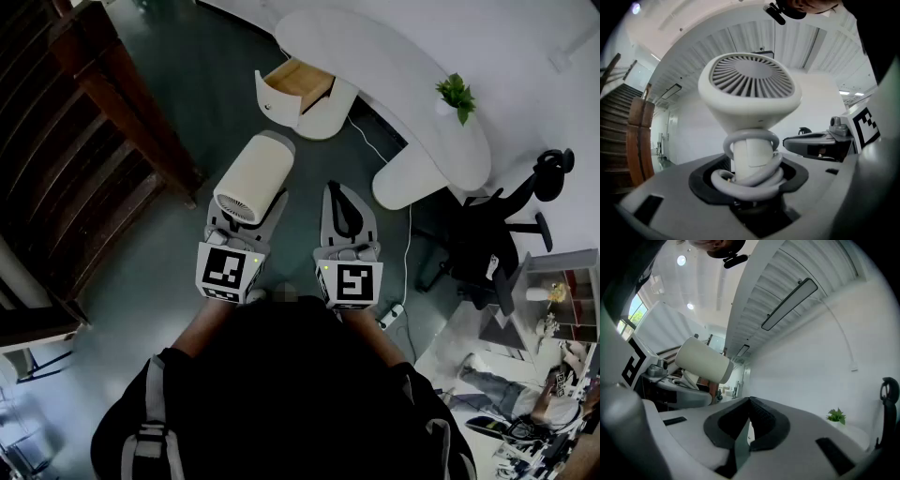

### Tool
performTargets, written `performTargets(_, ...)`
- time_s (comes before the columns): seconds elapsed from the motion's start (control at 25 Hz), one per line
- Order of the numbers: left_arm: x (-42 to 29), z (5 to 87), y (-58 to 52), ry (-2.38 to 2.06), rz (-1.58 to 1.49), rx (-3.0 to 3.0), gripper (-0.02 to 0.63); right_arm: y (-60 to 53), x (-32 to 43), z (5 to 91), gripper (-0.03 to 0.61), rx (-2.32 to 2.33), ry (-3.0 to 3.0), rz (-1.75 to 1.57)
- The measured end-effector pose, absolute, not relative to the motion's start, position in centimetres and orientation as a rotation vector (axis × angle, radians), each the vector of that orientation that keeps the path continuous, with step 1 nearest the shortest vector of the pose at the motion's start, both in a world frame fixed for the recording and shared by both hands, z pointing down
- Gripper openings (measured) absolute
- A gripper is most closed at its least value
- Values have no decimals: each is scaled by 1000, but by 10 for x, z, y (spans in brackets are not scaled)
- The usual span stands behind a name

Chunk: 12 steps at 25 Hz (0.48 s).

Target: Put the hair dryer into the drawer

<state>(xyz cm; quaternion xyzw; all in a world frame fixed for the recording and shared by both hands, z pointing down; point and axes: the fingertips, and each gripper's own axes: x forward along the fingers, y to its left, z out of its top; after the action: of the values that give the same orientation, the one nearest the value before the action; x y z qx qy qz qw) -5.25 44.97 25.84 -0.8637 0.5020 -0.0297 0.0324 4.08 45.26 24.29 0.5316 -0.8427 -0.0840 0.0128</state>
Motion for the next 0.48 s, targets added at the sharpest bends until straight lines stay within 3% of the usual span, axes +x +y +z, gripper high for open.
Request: performTargets(0.48,-32,264,430,1572,-74,-2664,250,432,64,251,23,1654,-2647,-255)
